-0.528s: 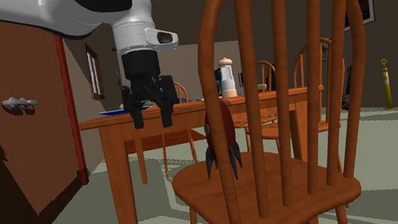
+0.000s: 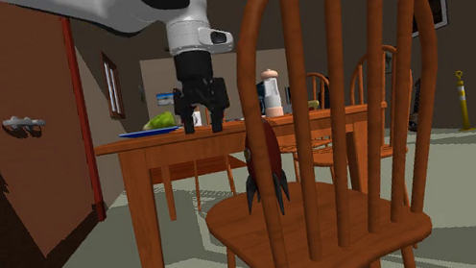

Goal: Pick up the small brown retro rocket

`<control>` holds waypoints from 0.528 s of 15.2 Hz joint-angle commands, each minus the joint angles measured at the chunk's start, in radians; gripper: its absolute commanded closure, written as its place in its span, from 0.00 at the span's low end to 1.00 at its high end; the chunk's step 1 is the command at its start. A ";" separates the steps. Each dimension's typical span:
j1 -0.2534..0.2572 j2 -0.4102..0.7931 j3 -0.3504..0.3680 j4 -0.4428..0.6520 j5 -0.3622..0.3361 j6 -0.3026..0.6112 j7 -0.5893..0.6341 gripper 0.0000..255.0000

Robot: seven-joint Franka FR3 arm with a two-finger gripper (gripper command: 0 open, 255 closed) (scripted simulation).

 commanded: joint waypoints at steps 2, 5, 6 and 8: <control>-0.013 0.128 0.010 0.148 0.015 -0.030 0.068 0.00; -0.024 0.258 0.016 0.308 0.027 -0.068 0.135 0.00; -0.027 0.303 0.017 0.365 0.031 -0.084 0.157 0.00; -0.032 0.395 0.018 0.488 0.037 -0.119 0.202 0.00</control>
